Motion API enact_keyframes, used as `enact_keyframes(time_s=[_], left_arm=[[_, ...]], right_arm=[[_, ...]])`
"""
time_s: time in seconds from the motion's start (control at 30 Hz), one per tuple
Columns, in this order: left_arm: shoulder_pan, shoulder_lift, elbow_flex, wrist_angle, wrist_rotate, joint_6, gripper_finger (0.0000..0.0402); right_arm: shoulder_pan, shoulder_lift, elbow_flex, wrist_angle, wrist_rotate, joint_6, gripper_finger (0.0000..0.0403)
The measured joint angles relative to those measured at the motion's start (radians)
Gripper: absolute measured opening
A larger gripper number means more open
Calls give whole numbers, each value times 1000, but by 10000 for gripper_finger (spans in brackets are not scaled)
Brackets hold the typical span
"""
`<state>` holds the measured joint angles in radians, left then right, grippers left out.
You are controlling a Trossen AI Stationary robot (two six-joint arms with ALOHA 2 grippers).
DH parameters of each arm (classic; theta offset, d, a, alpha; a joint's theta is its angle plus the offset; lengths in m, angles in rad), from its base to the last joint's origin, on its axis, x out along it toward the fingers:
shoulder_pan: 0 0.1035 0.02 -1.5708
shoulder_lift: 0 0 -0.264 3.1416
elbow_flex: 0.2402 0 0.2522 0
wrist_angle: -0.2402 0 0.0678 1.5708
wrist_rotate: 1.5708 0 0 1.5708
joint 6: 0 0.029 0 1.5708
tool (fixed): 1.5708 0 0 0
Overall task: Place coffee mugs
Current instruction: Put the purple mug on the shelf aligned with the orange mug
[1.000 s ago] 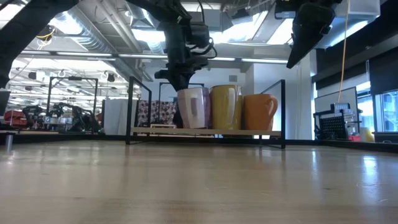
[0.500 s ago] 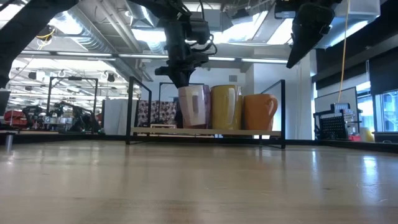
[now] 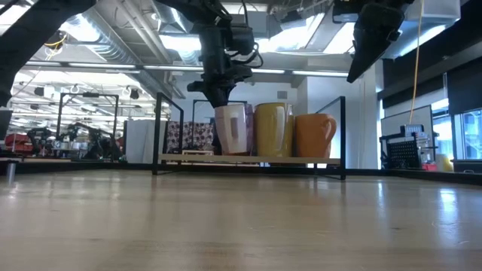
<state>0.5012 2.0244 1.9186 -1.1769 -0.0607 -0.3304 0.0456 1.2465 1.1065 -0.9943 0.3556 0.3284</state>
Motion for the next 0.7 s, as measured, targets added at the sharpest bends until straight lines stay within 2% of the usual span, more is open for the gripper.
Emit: enact_keyframes(time_s=[0.7], left_arm=[[10,0,-11,3,20,6,12]], right_arm=[[0,0,0,9,-1,7,97]])
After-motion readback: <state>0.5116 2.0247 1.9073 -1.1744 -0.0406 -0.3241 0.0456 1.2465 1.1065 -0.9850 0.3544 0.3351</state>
